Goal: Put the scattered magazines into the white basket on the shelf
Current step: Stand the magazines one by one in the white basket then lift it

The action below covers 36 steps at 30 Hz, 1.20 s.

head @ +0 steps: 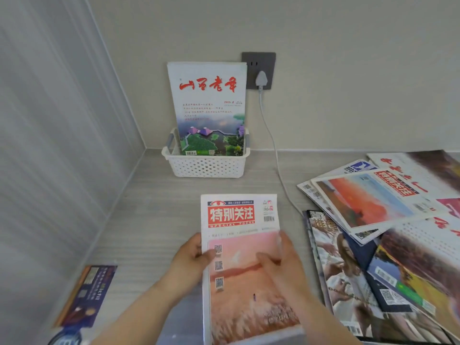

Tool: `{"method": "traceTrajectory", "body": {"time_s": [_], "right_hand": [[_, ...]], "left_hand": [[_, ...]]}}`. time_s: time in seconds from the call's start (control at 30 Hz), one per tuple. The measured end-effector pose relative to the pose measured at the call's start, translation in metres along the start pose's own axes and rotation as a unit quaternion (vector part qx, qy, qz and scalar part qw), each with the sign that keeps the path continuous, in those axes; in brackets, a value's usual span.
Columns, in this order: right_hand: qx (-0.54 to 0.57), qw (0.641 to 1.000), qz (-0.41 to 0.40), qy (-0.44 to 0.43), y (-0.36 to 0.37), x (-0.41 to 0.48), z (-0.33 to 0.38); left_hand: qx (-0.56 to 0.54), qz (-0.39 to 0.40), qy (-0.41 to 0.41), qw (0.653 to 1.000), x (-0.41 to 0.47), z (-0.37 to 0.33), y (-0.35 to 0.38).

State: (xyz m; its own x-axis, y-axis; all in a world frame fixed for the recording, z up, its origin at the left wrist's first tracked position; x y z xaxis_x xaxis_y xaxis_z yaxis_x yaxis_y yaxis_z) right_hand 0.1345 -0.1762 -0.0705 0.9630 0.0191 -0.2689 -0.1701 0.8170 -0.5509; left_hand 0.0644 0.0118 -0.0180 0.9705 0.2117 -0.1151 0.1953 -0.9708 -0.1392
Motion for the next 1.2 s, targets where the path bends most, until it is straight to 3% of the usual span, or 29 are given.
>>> {"method": "traceTrajectory", "body": {"time_s": [0.1,0.2,0.5,0.67,0.83,1.2], "right_hand": [[0.166,0.985,0.015,0.035,-0.013,0.011,0.018],[0.238,0.971,-0.015,0.008,-0.037,0.022,0.048],[0.235,0.964,-0.057,-0.108,-0.086,0.068,0.178],[0.235,0.953,-0.078,-0.173,-0.088,0.111,0.253],[0.201,0.954,-0.085,-0.205,-0.059,0.157,0.288],[0.152,0.981,-0.057,-0.101,0.009,0.235,0.251]], "left_hand": [[-0.005,-0.006,0.079,0.997,0.017,-0.041,-0.008],[0.025,-0.032,0.133,0.99,0.037,-0.075,-0.024],[0.058,-0.13,0.243,0.96,0.111,-0.172,-0.08],[0.012,-0.212,0.279,0.937,0.165,-0.213,-0.118],[0.004,-0.27,0.247,0.931,0.221,-0.195,-0.148],[0.011,-0.261,0.142,0.955,0.299,-0.115,-0.164]]}}
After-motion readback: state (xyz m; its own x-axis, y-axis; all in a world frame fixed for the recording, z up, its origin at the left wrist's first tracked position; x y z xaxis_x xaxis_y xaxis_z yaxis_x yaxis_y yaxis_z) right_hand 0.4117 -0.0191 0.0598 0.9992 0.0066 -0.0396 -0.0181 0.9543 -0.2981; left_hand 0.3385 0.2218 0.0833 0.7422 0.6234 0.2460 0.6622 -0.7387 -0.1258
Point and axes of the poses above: each hand's wrist, its own x-axis towards the middle knuckle, its own y-axis out of the palm, z = x × y, the point moved 9 cm from there along x, towards the middle knuckle, and after that the axes turned 9 degrees about y, right-handed, at the moved point
